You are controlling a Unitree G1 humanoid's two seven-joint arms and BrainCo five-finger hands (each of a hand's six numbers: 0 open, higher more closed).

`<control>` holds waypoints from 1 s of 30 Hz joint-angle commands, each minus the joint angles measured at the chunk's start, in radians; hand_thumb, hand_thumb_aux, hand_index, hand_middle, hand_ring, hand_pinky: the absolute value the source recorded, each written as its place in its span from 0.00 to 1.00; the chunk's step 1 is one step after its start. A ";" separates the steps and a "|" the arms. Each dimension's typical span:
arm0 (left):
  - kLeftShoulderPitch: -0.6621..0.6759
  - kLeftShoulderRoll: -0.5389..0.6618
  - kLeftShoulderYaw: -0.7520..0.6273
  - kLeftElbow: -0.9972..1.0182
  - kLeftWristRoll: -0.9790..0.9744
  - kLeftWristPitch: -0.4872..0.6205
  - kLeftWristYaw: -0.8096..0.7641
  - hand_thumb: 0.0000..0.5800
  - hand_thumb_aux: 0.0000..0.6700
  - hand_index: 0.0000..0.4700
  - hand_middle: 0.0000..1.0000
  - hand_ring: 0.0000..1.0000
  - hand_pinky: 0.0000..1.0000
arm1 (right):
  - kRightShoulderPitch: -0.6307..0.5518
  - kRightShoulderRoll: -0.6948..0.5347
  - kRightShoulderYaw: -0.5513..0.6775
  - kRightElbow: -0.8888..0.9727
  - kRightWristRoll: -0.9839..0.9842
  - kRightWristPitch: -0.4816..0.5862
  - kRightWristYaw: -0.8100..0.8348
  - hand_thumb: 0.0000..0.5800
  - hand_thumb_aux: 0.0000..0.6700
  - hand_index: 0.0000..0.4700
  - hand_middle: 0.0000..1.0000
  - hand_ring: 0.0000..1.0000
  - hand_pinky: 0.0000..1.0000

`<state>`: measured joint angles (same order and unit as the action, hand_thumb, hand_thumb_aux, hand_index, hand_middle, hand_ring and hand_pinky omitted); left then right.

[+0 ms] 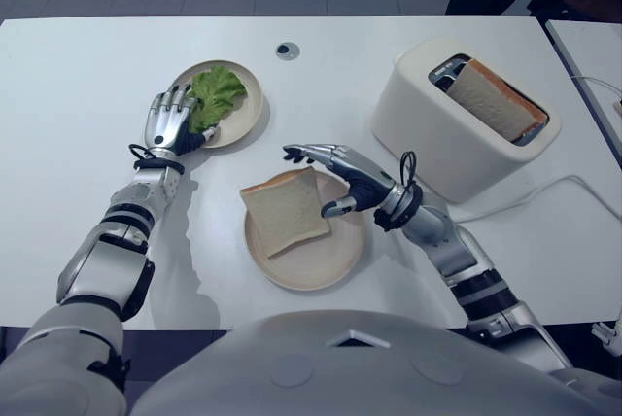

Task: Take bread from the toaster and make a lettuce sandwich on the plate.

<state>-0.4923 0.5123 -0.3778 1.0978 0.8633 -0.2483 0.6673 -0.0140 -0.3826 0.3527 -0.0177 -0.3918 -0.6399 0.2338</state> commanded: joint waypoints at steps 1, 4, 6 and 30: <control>0.003 0.003 -0.031 0.045 -0.021 -0.003 -0.084 0.51 0.30 0.30 0.00 0.00 0.00 | 0.012 -0.013 -0.016 -0.024 0.029 -0.011 0.010 0.00 0.00 0.00 0.00 0.00 0.00; 0.003 0.000 -0.048 0.069 -0.037 -0.009 -0.135 0.22 0.12 0.12 0.00 0.00 0.00 | 0.011 -0.016 -0.027 -0.025 0.039 -0.015 0.014 0.00 0.00 0.00 0.00 0.00 0.00; 0.005 0.006 -0.052 0.061 -0.047 -0.020 -0.132 0.79 0.55 0.55 0.00 0.00 0.00 | 0.011 -0.015 -0.030 -0.026 0.041 -0.014 0.013 0.00 0.00 0.00 0.00 0.00 0.00; 0.336 0.069 -0.068 -0.622 -0.409 -0.931 -0.255 1.00 1.00 1.00 0.00 0.00 0.00 | 0.017 -0.008 -0.161 -0.047 0.120 -0.006 -0.020 0.00 0.00 0.00 0.00 0.00 0.00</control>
<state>-0.1838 0.5877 -0.4277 0.4990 0.4925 -1.1553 0.4721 -0.0024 -0.3823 0.2125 -0.0468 -0.2912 -0.6593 0.2102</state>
